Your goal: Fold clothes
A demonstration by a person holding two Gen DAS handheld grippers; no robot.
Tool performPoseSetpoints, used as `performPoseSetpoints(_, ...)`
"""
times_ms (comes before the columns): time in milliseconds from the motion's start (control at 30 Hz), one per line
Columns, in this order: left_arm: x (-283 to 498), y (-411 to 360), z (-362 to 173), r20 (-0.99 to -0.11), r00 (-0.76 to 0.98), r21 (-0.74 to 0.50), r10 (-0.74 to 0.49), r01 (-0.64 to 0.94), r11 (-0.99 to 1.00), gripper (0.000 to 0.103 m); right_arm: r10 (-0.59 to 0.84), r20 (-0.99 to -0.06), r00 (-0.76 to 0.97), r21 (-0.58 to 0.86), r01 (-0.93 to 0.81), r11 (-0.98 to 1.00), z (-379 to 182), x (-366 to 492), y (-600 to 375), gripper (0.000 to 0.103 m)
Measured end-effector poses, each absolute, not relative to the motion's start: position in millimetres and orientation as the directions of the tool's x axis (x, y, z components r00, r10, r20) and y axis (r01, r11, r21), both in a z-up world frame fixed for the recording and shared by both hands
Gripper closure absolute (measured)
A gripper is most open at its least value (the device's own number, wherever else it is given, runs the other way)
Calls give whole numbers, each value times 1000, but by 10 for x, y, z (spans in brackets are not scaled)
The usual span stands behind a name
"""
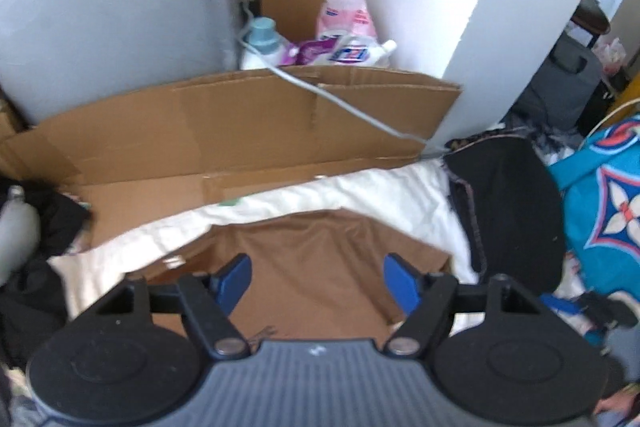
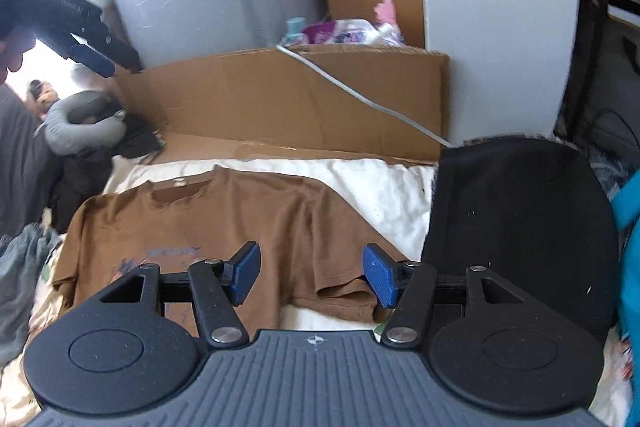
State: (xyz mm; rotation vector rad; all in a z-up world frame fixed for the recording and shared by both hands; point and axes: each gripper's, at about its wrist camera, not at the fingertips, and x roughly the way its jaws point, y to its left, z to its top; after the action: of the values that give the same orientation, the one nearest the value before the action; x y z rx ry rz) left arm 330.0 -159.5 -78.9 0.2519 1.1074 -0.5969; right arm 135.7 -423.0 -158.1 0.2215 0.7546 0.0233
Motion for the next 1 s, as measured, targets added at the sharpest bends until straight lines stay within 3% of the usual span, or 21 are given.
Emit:
performPoseSetpoints(233, 3522, -1902, -1156, -897, 298, -107, -325, 569, 816, 33, 66, -636, 769, 218, 97, 971, -2000, 1365, -4283, 39)
performPoseSetpoints(333, 3593, -1977, -1371, -899, 317, -82, -304, 559, 825, 50, 28, -619, 785, 210, 131, 969, -2165, 1361, -4266, 39)
performPoseSetpoints(567, 3663, -1960, -1902, -877, 293, -210, -380, 478, 853, 58, -2, -606, 796, 257, 199, 946, -2518, 1386, -4295, 40)
performPoseSetpoints(900, 3405, -2235, -2736, -876, 174, -300, -450, 536, 790, 58, 20, -641, 768, 283, 211, 936, -3082, 1567, -4254, 41)
performPoseSetpoints(1000, 3301, -2291, -2933, -866, 137, -334, -480, 556, 761, 58, 25, -662, 749, 297, 231, 927, -3217, 1610, -4253, 46)
